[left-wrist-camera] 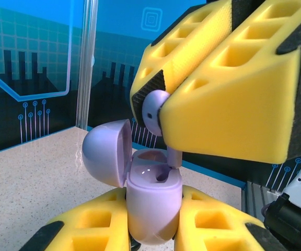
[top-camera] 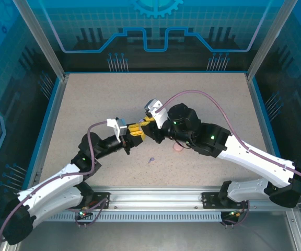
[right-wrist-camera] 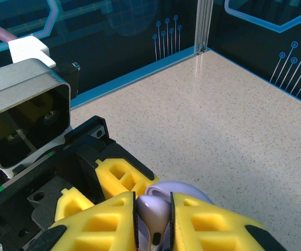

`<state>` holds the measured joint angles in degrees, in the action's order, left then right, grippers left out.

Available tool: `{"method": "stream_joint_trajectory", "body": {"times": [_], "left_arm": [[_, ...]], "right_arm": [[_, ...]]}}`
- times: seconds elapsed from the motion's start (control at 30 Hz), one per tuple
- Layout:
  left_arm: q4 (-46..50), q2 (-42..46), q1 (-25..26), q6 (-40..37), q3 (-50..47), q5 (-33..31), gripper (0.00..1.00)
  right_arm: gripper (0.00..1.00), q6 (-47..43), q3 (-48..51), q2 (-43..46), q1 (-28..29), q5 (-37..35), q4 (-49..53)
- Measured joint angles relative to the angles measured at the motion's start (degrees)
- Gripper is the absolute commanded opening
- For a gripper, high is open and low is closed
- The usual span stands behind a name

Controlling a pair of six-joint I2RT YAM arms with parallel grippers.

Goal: Insert wireless bluetooth earbuds into charging case

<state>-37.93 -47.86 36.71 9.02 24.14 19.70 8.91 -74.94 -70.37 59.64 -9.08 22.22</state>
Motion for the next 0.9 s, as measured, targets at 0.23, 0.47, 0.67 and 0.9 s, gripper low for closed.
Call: {"method": "stream_joint_trajectory", "body": {"times": [0.23,0.47,0.67,0.9], "left_arm": [[-0.11,-0.26,0.0,0.31,0.02,0.0,0.0],[-0.11,-0.57,0.0,1.42,0.0,0.0,0.0],[-0.11,-0.59,0.0,1.64,0.0,0.0,0.0],[-0.11,-0.59,0.0,1.68,0.02,0.0,0.0]], "right_arm": [[0.21,-0.04,0.0,-0.04,0.0,-0.11,-0.09],[0.21,-0.22,0.11,-0.09,0.0,-1.27,-0.42],[0.21,-0.22,0.37,-0.35,0.0,-1.46,-0.76],[0.21,-0.2,0.5,-0.7,0.0,-1.44,-0.74]]}}
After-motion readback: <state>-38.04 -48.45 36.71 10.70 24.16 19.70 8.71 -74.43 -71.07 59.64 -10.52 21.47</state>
